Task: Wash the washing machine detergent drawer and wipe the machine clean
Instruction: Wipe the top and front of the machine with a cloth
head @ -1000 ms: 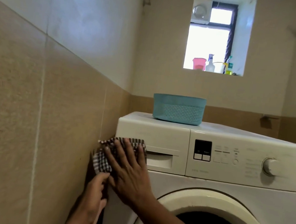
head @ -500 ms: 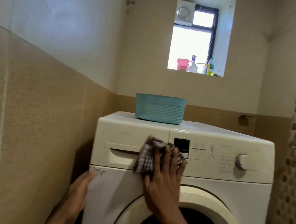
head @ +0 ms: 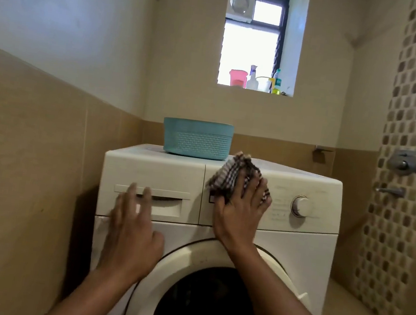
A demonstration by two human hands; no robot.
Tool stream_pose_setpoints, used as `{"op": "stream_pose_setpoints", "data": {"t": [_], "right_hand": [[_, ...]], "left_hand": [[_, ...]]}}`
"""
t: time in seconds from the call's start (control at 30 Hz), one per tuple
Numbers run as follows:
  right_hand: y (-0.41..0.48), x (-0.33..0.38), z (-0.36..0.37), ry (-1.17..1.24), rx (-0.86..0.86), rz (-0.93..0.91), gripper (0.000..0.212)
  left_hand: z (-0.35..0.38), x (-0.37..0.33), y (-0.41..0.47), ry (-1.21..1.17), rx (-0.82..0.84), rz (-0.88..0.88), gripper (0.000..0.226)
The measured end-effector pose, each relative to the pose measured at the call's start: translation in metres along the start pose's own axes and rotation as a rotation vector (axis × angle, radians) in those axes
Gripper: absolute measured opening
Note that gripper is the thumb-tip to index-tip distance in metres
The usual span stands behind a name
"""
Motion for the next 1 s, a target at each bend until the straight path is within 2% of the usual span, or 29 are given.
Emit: {"op": "stream_pose_setpoints", "data": {"t": [0.07, 0.13, 0.2, 0.23, 0.33, 0.4, 0.57, 0.7, 0.73, 0.87, 1.0], "right_hand": [[0.014, 0.023, -0.005, -0.005, -0.01, -0.063, 0.077], [-0.005, 0.04, 0.0, -0.09, 0.0, -0.34, 0.076], [-0.041, 0.02, 0.011, -0.146, 0.052, -0.537, 0.079], [-0.053, -0.006, 0.014, -0.149, 0.076, -0.531, 0.082], [-0.041, -0.08, -0.004, -0.132, 0.031, -0.279, 0.087], [-0.012, -0.089, -0.019, -0.143, 0.015, -0.196, 0.081], [0.032, -0.059, -0.036, -0.038, -0.013, -0.152, 0.075], [-0.03, -0.091, -0.015, -0.036, 0.049, -0.347, 0.08], [-0.041, -0.11, -0.009, -0.028, 0.064, -0.343, 0.081], [-0.049, -0.174, -0.006, 0.104, 0.016, -0.165, 0.081], [-0.049, -0.208, -0.011, 0.351, -0.129, 0.134, 0.078]], "left_hand": [[-0.001, -0.05, 0.013, 0.084, 0.03, 0.193, 0.081], [-0.001, -0.091, 0.022, 0.135, 0.036, 0.341, 0.085], [0.0, -0.115, 0.035, 0.173, 0.047, 0.407, 0.082], [0.002, -0.121, 0.041, 0.189, 0.057, 0.416, 0.079], [0.006, -0.129, 0.057, 0.267, 0.096, 0.435, 0.074], [0.011, -0.134, 0.063, 0.307, 0.114, 0.439, 0.072], [0.031, -0.149, 0.068, 0.31, 0.145, 0.411, 0.075], [0.052, -0.163, 0.07, 0.347, 0.182, 0.415, 0.077], [0.057, -0.165, 0.071, 0.364, 0.187, 0.414, 0.076], [0.064, -0.171, 0.078, 0.397, 0.169, 0.382, 0.08], [0.063, -0.175, 0.08, 0.432, 0.166, 0.353, 0.088]]}}
Point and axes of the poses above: each hand's wrist, its own y-axis towards the middle knuckle, its own z-axis out of the palm, x = y × z, the point moved 9 cm from there along y, towards the middle knuckle
